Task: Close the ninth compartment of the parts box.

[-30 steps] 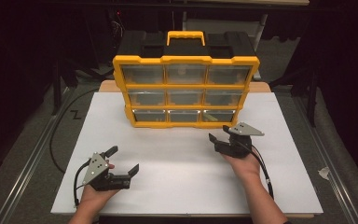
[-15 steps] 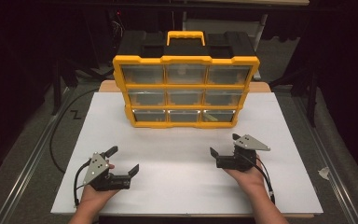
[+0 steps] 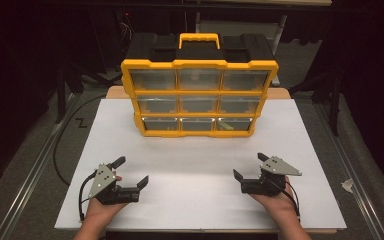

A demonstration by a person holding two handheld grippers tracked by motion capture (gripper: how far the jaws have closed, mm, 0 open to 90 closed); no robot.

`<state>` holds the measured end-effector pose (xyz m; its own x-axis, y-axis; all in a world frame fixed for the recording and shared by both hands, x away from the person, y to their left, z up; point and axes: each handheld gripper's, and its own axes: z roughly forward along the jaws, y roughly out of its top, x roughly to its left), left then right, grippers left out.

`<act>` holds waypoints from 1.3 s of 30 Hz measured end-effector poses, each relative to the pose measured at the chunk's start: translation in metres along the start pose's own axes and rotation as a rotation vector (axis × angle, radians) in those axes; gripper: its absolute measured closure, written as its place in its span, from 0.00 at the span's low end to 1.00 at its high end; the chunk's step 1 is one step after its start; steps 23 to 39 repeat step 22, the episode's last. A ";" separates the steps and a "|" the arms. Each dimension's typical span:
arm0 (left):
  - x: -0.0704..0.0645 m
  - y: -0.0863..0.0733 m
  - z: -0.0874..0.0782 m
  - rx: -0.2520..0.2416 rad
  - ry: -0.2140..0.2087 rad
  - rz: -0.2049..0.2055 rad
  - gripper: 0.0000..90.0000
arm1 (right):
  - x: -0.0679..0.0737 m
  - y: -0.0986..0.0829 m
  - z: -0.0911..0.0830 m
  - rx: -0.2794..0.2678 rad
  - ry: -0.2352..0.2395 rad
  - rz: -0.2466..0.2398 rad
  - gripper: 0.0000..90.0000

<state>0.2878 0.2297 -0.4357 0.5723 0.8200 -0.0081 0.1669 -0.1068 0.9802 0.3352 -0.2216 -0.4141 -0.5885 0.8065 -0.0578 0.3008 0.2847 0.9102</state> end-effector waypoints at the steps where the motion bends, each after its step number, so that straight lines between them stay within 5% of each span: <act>1: 0.000 0.000 0.000 0.000 0.001 0.000 0.00 | -0.001 -0.001 -0.002 -0.001 -0.004 -0.001 0.01; 16: 0.000 0.000 -0.002 0.000 0.001 -0.003 0.00 | -0.007 -0.016 -0.036 -0.037 -0.032 -0.018 0.01; 39: 0.000 0.000 -0.002 -0.001 0.001 -0.003 0.00 | -0.009 -0.017 -0.037 -0.050 -0.037 -0.009 0.01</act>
